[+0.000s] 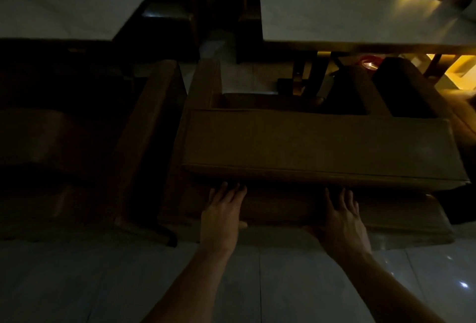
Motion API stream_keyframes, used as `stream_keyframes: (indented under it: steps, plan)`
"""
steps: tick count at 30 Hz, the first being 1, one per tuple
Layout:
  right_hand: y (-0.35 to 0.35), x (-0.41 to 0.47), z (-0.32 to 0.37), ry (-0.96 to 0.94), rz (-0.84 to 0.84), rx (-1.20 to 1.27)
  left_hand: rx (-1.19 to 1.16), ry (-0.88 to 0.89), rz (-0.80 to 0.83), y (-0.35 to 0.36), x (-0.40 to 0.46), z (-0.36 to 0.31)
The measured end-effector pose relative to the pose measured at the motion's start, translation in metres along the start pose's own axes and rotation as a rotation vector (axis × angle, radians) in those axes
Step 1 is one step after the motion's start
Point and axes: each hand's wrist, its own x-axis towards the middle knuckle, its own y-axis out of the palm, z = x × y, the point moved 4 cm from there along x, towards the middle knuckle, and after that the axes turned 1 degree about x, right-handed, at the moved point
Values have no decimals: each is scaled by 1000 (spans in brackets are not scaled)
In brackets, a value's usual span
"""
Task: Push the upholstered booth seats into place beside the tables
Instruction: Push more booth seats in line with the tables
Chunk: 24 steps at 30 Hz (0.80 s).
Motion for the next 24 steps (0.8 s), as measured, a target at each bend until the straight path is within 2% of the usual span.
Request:
stream_keyframes:
  steps: [9,17,24]
  plan:
    - [-6,-4,5,7,11,-21,-39,5,23,-2,0,1]
    - [-20,-10,5,7,102,-25,-46,57,93,-18,-5,2]
    - [-38,-23,18,-25,184,-10,-108,7,139,-42,-10,-18]
